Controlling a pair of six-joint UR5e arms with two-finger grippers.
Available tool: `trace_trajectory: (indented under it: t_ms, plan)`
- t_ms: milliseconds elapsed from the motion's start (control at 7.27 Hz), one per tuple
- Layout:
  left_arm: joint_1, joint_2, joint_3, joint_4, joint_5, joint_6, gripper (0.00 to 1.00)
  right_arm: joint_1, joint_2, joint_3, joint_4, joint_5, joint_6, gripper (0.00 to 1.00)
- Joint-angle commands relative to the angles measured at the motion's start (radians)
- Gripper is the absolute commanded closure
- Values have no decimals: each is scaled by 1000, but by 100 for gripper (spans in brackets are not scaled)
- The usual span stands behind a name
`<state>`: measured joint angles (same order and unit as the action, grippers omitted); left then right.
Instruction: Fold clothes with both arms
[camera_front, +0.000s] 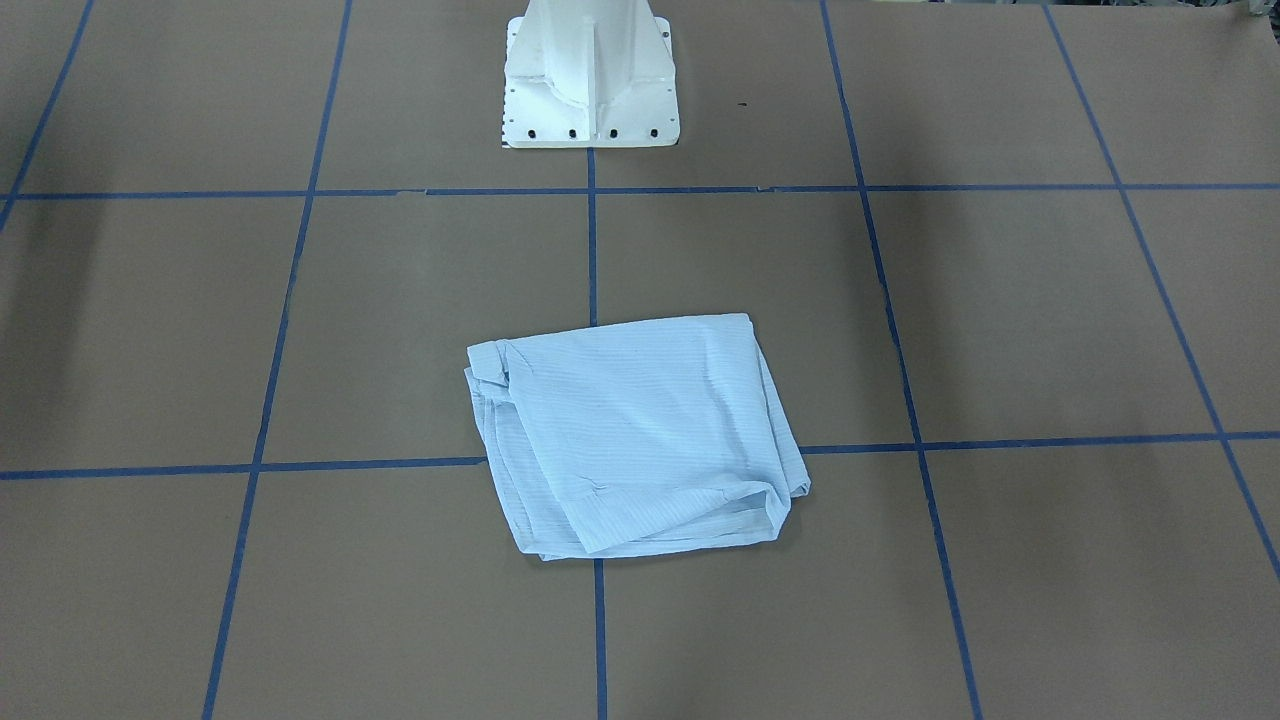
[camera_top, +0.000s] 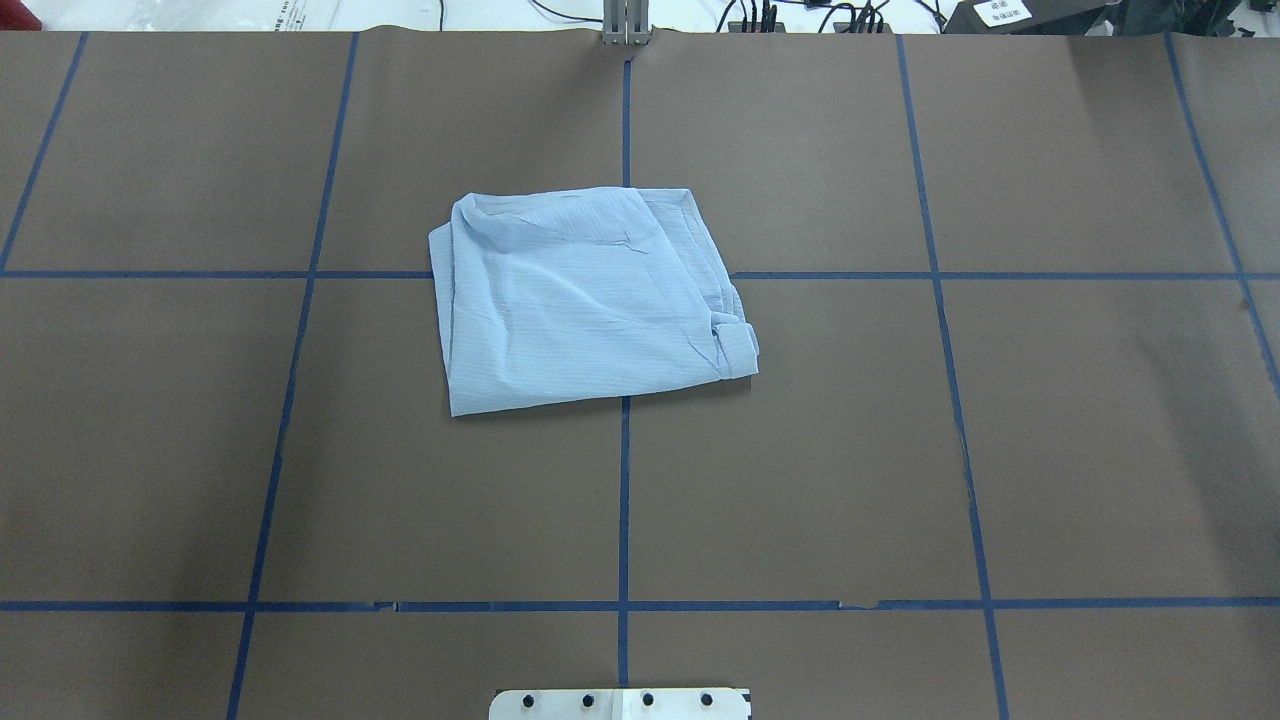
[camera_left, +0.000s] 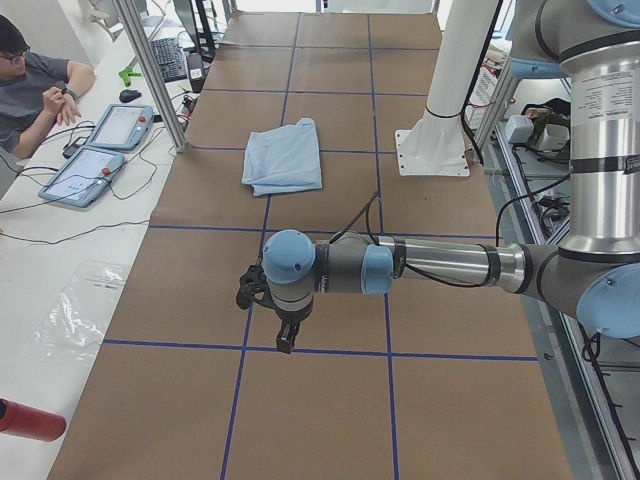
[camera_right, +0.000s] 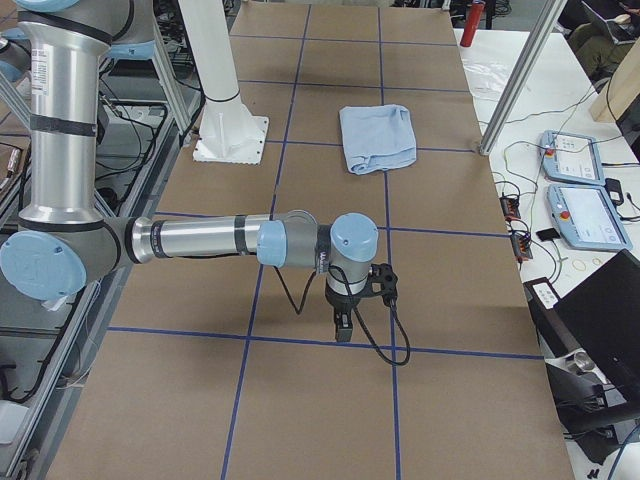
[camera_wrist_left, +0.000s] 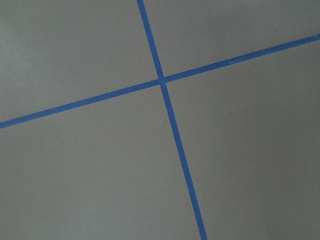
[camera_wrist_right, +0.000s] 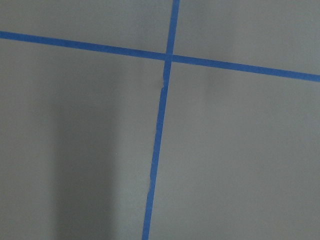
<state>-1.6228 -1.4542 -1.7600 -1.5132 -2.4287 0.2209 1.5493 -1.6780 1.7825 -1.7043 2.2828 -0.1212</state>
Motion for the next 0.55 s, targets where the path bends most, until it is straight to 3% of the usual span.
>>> trace_trajectory:
  t_ms: [0,413]
  plan:
    - [1,1,19,-4,-3,-23,0,0,1,2,0,1,0,0]
    - [1,2,19,-48,3,-20,0,0,0,-6,20,1,0,0]
